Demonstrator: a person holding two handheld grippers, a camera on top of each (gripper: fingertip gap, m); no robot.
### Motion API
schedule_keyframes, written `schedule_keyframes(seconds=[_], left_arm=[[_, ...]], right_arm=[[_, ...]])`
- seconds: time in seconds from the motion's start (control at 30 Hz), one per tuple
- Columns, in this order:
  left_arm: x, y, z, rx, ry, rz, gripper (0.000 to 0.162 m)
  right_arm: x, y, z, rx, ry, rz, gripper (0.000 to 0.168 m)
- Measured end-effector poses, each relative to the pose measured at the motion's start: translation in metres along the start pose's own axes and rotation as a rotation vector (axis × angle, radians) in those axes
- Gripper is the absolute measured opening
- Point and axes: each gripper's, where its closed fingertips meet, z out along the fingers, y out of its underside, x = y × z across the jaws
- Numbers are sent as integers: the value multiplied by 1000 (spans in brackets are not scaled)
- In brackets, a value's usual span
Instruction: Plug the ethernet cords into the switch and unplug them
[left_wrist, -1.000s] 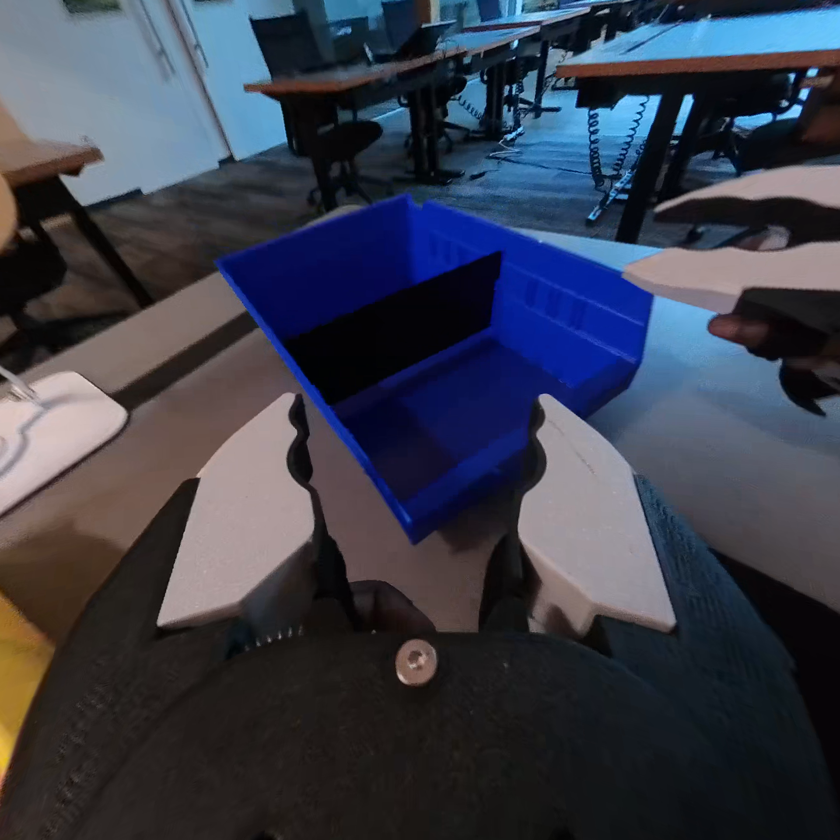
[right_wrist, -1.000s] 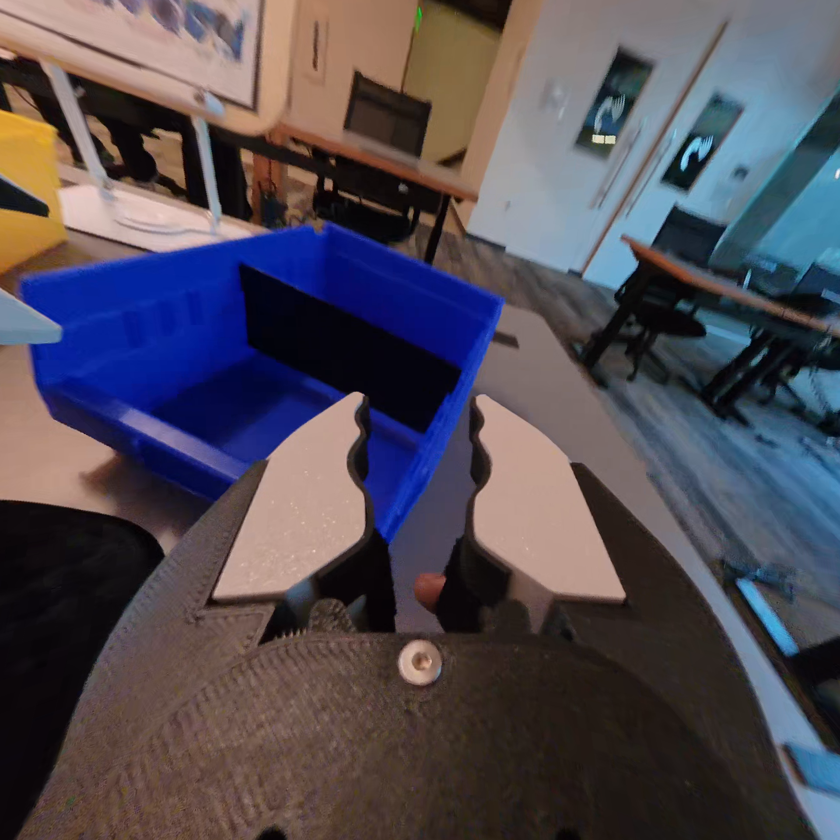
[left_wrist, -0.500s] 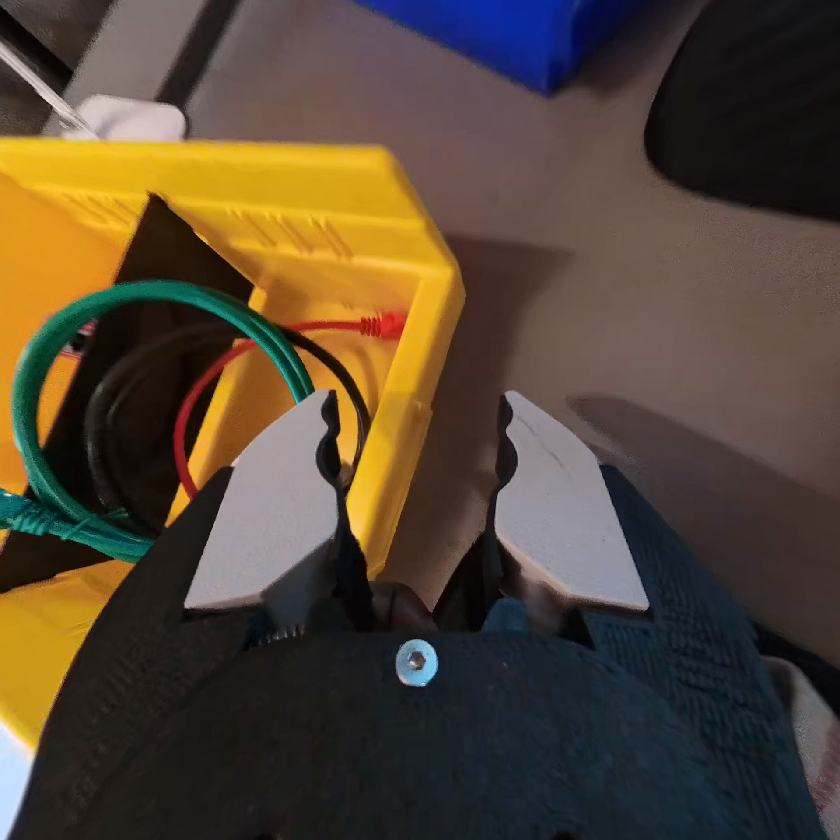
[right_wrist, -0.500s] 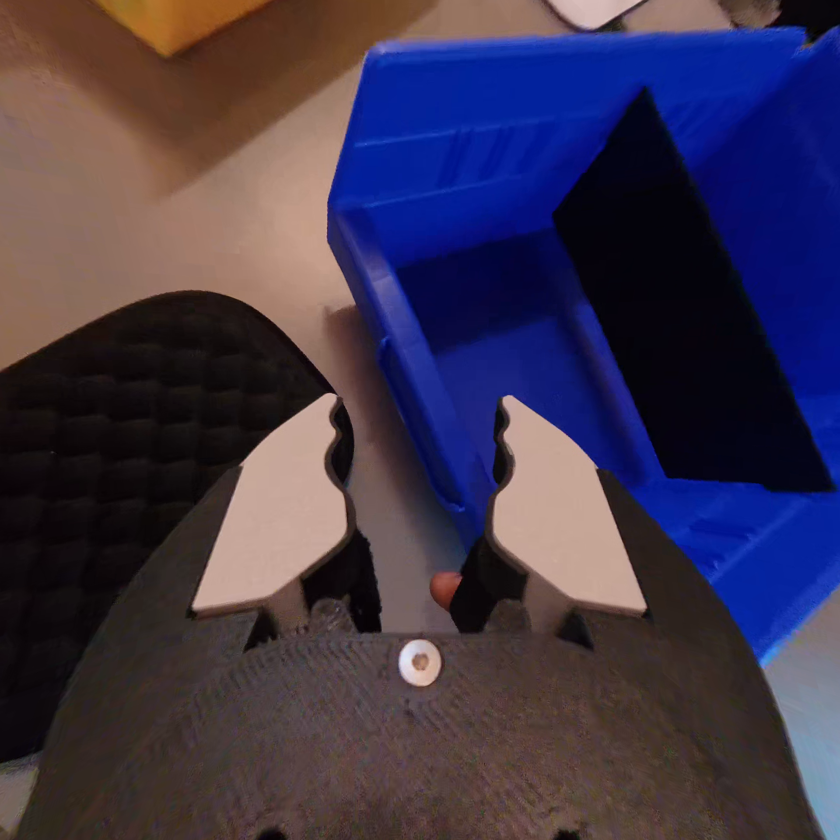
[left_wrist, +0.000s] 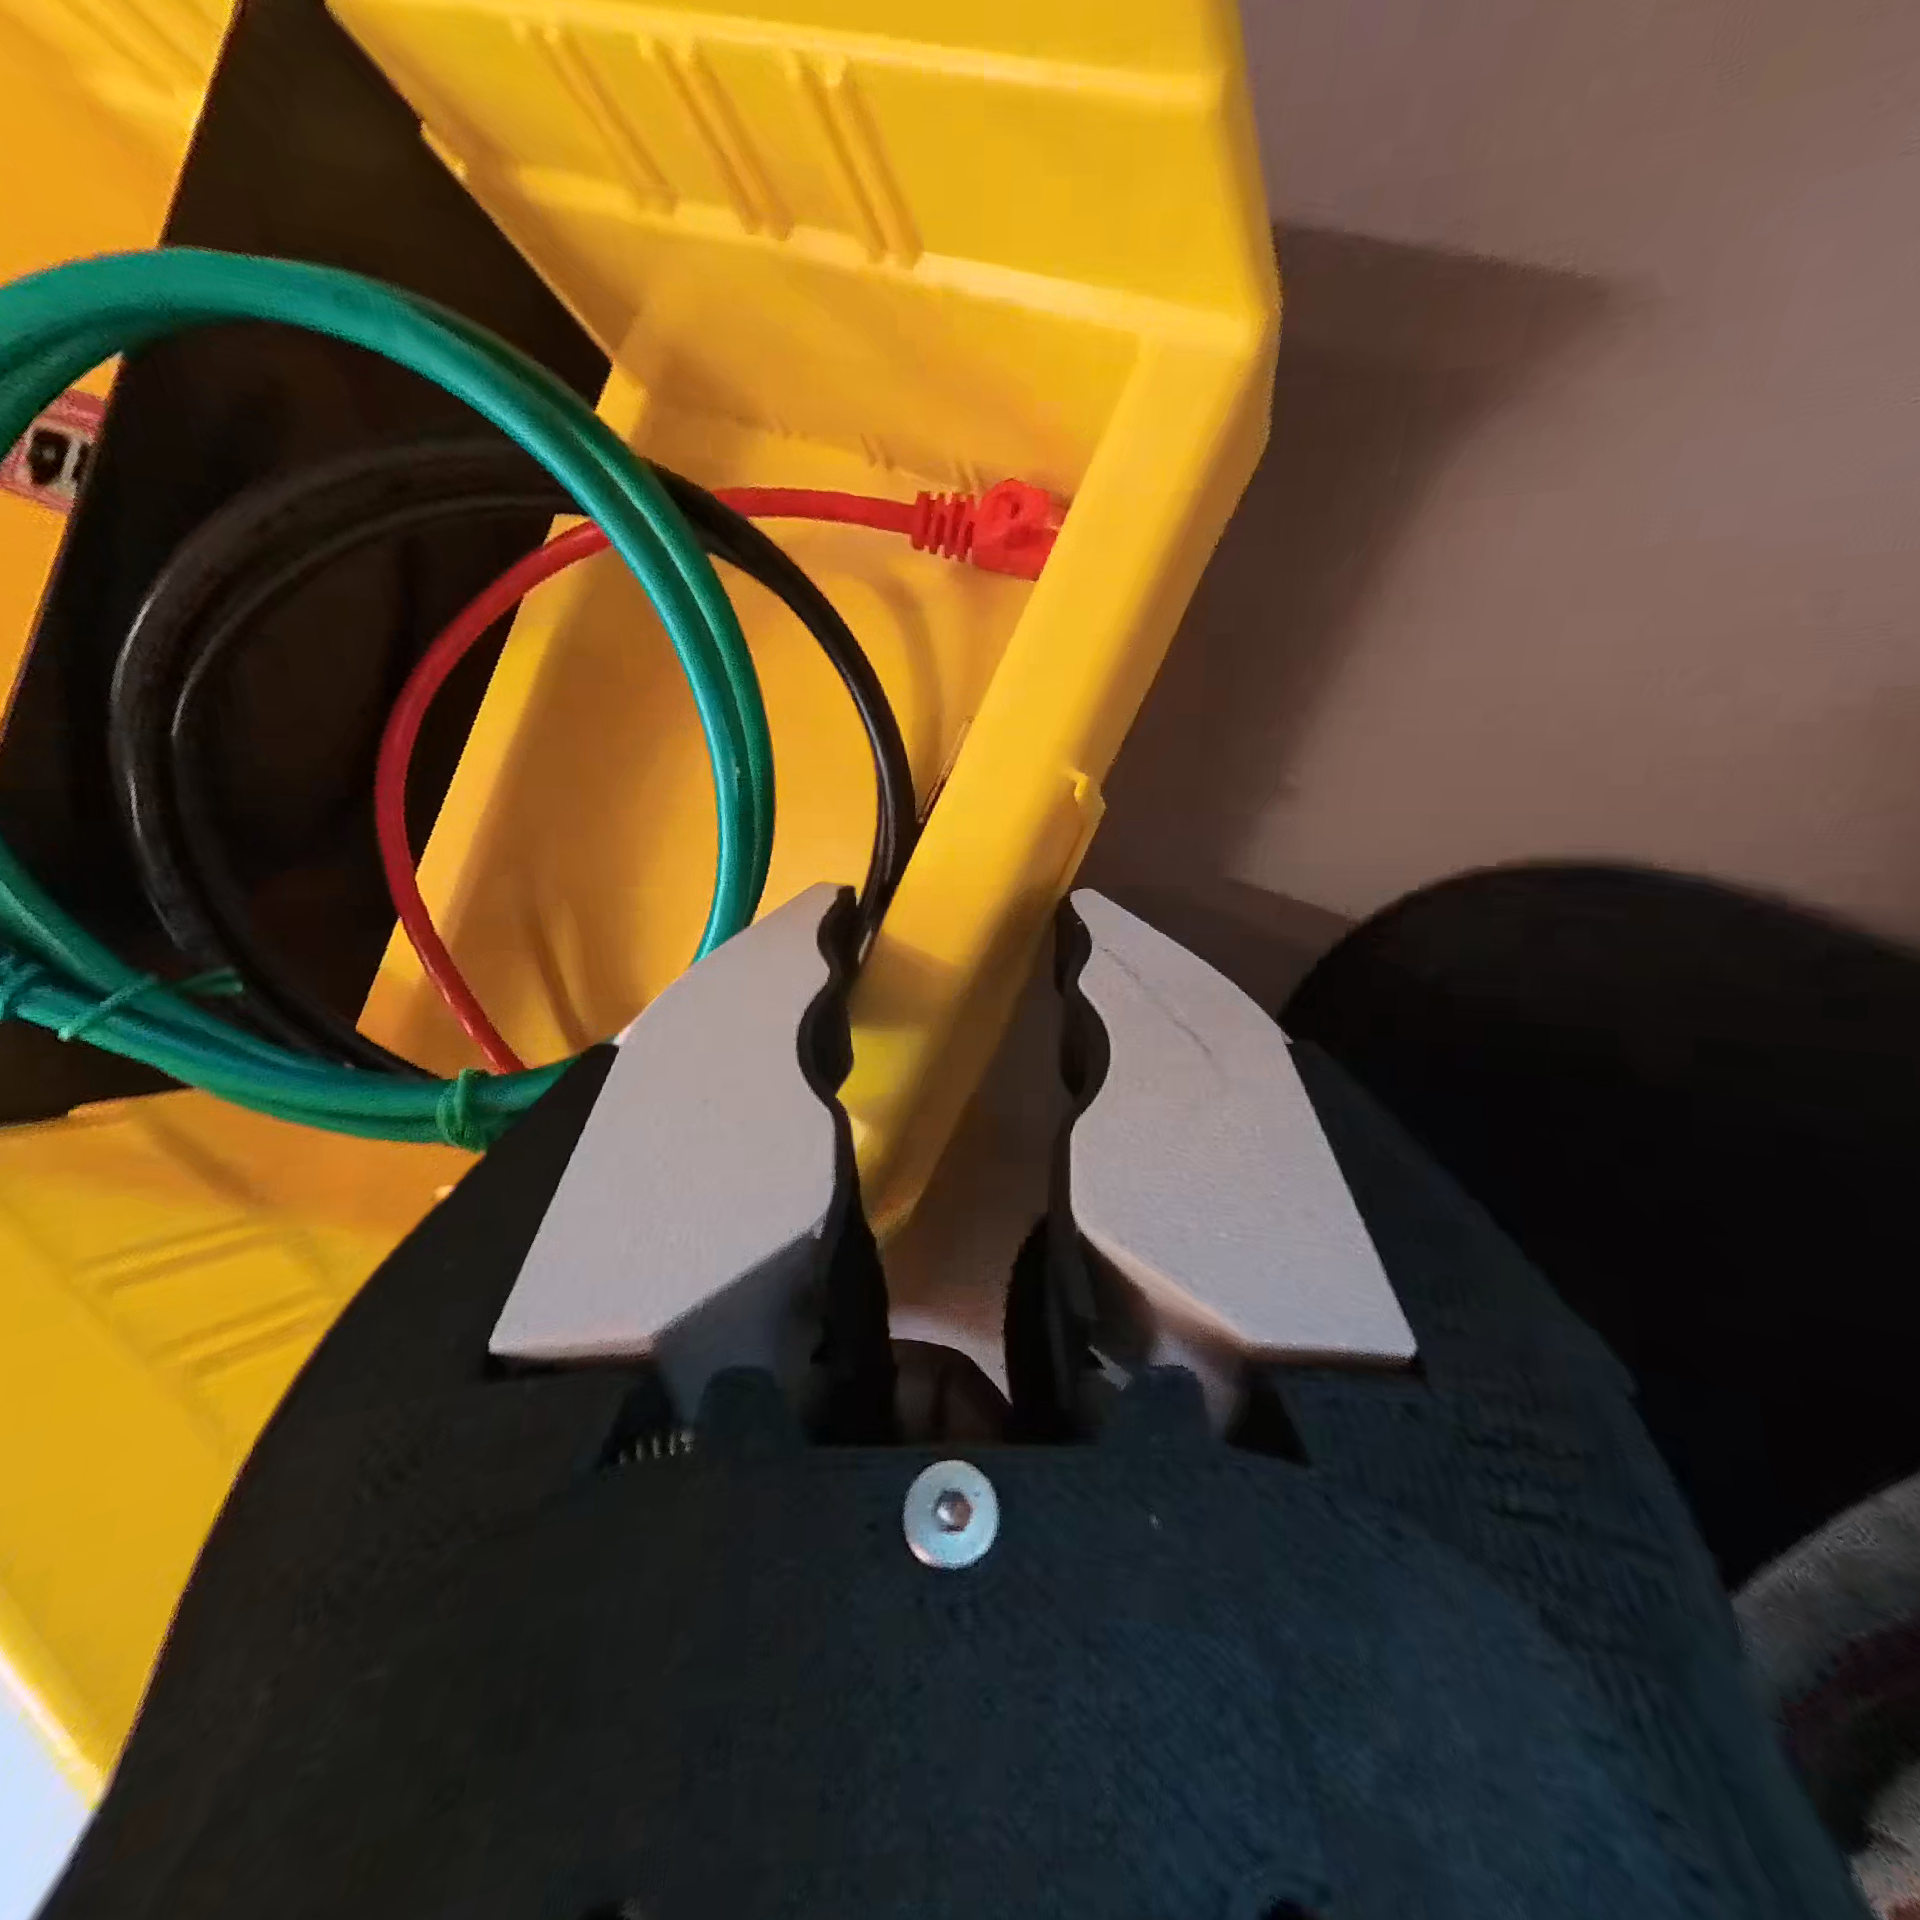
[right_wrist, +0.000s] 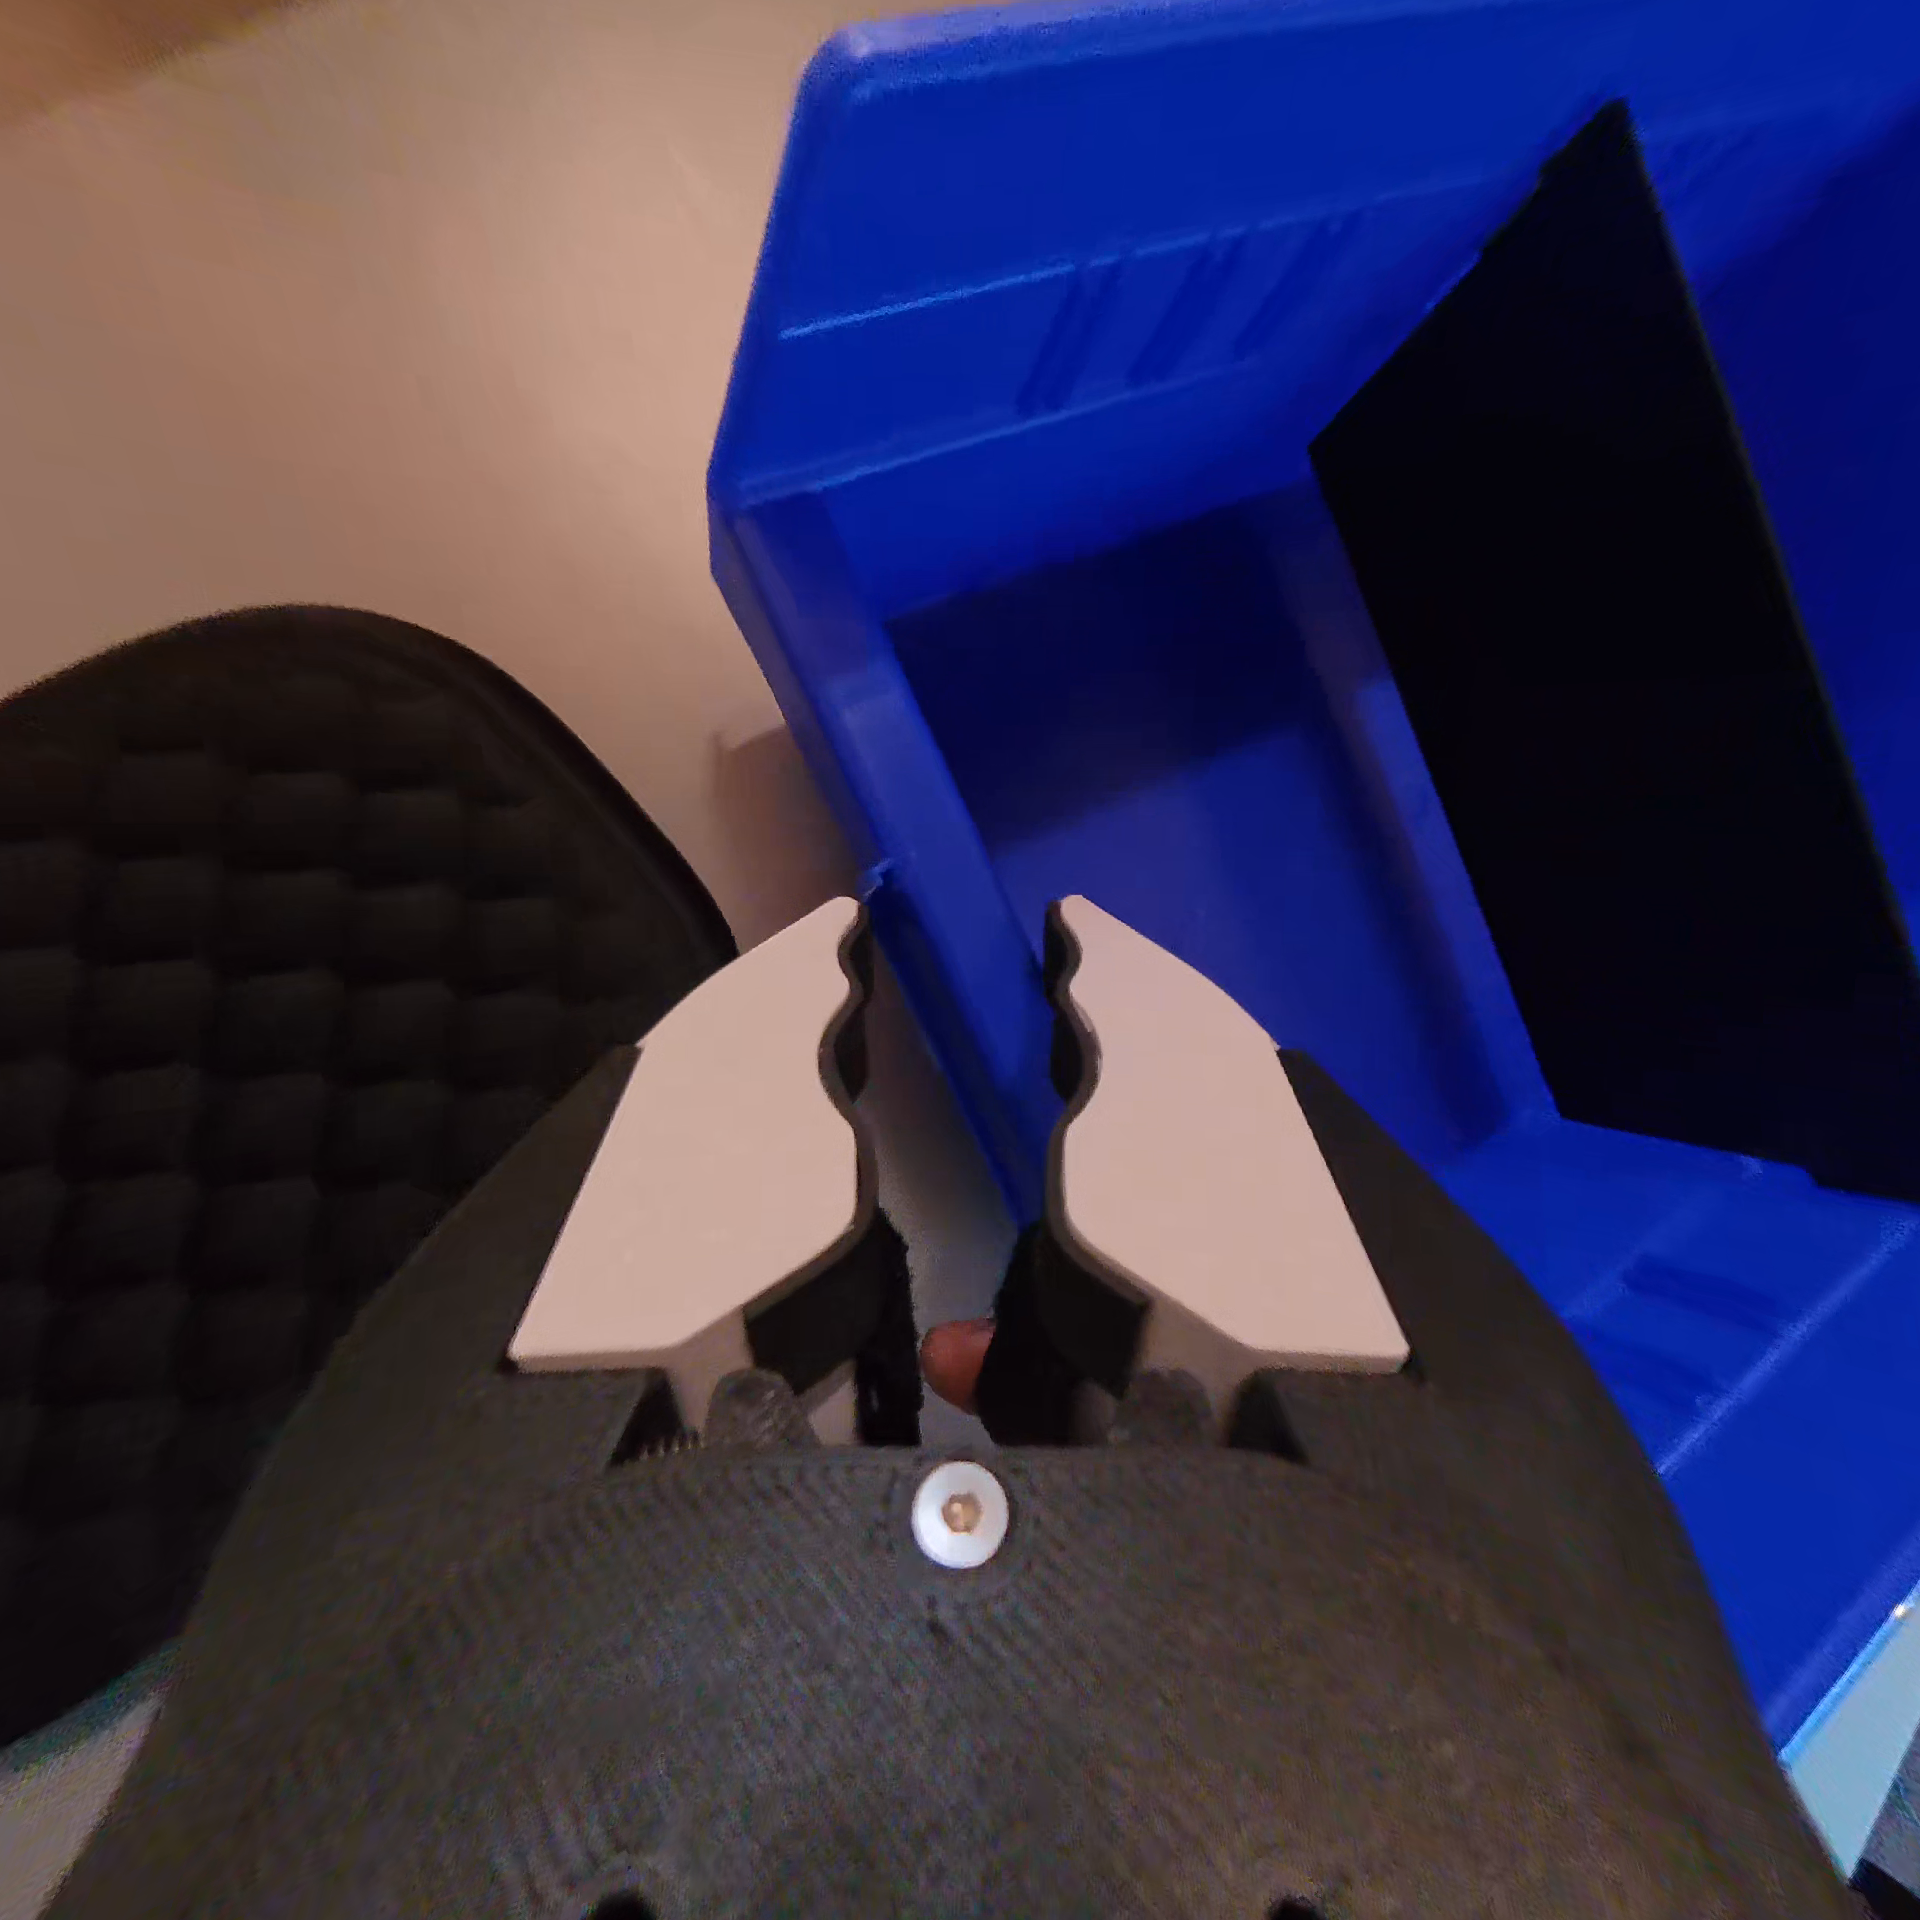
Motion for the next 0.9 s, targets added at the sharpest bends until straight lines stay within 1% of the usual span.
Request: schedule_keyframes(seconds=[0.3,0.47,0.63,0.9], left_arm=[[-21,70,-43,-29,-38,-63,44],[-26,107,-68,-52,-80,-97,43],[-21,138,-92,-53,-107,-106,43],[-6,177,-124,-64,-116,-67,40]], right_arm=[[19,43,-27,-40,33,27,35],[27,67,-43,-54,64,17,36],[28,88,-58,-87,92,46,37],[17,111,-79,-122,100,72,37]])
